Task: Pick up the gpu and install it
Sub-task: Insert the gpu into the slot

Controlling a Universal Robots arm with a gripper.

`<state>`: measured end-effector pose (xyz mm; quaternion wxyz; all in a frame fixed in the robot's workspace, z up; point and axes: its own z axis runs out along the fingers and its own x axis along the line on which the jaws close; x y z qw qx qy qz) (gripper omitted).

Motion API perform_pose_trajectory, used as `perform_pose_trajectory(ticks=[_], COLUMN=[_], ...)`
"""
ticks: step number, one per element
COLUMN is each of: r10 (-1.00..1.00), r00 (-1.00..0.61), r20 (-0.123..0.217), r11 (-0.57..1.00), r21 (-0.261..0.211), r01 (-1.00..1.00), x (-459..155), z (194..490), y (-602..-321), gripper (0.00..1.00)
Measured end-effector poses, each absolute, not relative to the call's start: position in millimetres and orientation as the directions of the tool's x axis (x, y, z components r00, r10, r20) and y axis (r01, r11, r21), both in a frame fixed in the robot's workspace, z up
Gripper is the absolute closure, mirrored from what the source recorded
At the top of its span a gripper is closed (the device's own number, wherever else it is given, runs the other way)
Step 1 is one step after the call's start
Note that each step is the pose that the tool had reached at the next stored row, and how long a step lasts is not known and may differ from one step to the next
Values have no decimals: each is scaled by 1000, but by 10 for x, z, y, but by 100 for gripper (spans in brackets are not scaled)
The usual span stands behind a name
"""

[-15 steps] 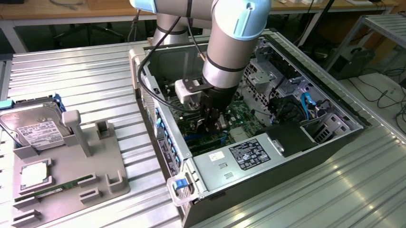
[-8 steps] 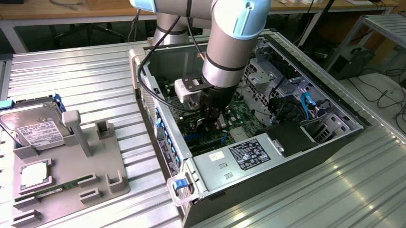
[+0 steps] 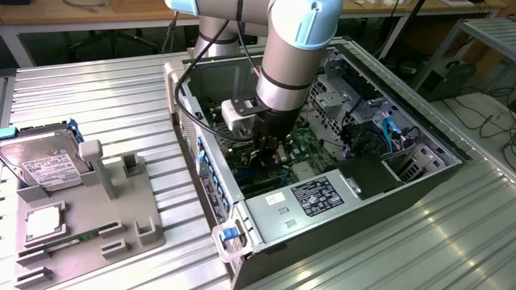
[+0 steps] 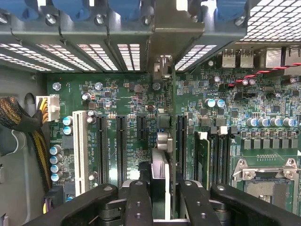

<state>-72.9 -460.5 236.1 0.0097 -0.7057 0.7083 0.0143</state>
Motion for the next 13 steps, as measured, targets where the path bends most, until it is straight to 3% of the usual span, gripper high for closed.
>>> perform_pose_trajectory(ticks=[13], r10=[-999], r00=[-4], r20=[-34], r11=[4], r21=[8], r01=[-1000], x=[-730], z=[2282], y=[-4607], gripper=[72])
